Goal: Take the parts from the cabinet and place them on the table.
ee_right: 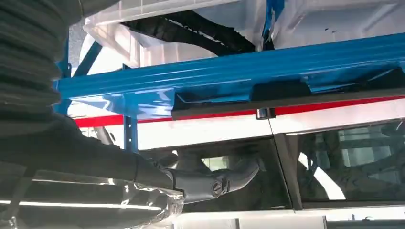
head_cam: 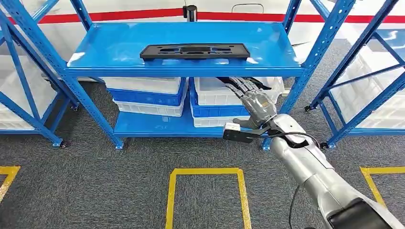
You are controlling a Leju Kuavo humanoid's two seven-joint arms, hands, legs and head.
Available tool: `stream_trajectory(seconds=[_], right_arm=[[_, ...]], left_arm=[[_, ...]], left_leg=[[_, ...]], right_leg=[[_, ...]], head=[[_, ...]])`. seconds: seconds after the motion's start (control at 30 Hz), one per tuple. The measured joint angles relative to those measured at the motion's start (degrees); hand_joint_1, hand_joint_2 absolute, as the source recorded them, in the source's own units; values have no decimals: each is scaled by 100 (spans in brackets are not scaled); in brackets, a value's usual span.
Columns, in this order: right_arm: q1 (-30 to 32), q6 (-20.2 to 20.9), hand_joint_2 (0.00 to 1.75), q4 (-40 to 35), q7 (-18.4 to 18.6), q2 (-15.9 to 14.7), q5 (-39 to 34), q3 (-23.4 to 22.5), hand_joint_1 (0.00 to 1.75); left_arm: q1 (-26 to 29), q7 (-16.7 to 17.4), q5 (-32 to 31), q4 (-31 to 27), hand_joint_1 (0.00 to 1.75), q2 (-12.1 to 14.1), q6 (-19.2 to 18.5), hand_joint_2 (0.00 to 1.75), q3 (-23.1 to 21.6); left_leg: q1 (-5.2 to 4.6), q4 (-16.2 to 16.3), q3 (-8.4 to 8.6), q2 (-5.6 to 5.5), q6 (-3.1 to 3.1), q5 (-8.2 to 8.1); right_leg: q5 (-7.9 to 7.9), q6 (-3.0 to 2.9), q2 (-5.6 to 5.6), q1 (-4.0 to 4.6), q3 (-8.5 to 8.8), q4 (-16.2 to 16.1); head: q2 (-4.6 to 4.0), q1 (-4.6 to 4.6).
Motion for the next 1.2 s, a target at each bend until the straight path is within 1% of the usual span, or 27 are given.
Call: stream_trajectory(seconds=[0.43,0.6,0.73,0.77,0.83,0.87,0.9,0.93,0.97,1.0,1.03,1.07,1.1,1.13,1.17,1.2], right_arm=[[45,0,175,182,-59,166,48,42,0],[45,0,175,206,-57,212,61,55,0],[47,0,175,219,-33,234,70,59,0],[47,0,175,223,-26,236,76,59,0],[46,-2,175,225,-13,243,94,59,0],[38,-7,175,223,-13,245,109,50,0],[38,-11,175,225,-4,236,113,44,0],[23,-11,175,225,2,229,113,37,0],[19,-13,175,225,2,234,113,37,0],[37,-13,175,230,2,227,116,39,0],[65,-13,175,236,2,218,116,39,0],[89,-13,175,241,7,208,114,39,0],[100,-13,175,243,9,194,116,37,0],[100,-13,175,243,9,186,116,37,0],[99,-13,175,243,9,182,116,35,0],[102,-13,175,247,9,177,116,37,0]], left_arm=[[-8,-61,24,0,0,2,76,0,7],[-8,-92,57,0,0,9,65,0,50],[-8,-98,68,0,0,20,59,0,76],[-8,-98,68,0,0,22,59,0,83],[-14,-98,68,0,0,26,61,0,87],[-26,-98,70,-2,0,24,63,0,90],[-26,-98,70,-2,0,20,63,0,90],[-31,-100,70,-2,0,17,63,0,92],[-31,-100,70,-2,0,22,63,0,92],[-30,-98,70,-2,0,20,57,0,94],[-29,-100,70,-2,0,17,57,0,94],[-28,-100,79,-2,0,17,57,0,94],[-26,-100,79,-2,0,20,57,0,96],[-25,-98,79,-2,0,17,57,0,98],[-25,-98,81,-2,0,17,57,0,101],[-25,-100,81,-2,0,22,57,0,103]], left_leg=[[0,0,0,0,0,0],[-17,14,-2,-2,4,-3],[-37,33,-15,-6,13,-7],[-44,36,-18,-7,22,-4],[-58,9,-29,-6,62,16],[-20,-112,26,6,143,96],[25,-188,113,41,168,143],[44,-232,119,32,213,182],[51,-237,112,33,212,181],[57,-237,113,39,206,175],[68,-237,116,36,192,159],[91,-235,133,19,160,137],[123,-232,170,4,122,104],[158,-230,224,-12,71,55],[194,-223,298,-22,13,-12],[197,-211,326,-22,-57,-88]], right_leg=[[0,0,0,0,0,0],[5,6,-1,-27,0,-5],[21,32,0,-53,-1,-10],[29,46,0,-59,-1,-15],[56,90,3,-67,5,-68],[63,119,5,-8,17,-88],[37,118,-14,-43,-74,-21],[-75,104,-8,-35,-223,276],[-187,108,-10,-38,-450,694],[-310,122,-12,-69,-726,1178],[-376,149,-13,-96,-972,1560],[-335,201,-14,-122,-1140,1710],[-163,276,-16,-156,-1132,1535],[115,372,-24,-188,-989,1108],[420,471,-46,-227,-788,580],[618,544,-98,-273,-651,129]], head=[[0,0],[0,-2],[0,-2],[0,-2],[0,-4],[0,0],[0,4],[0,18],[0,28],[0,24],[0,24],[0,26],[0,26],[0,28],[0,28],[0,44]])
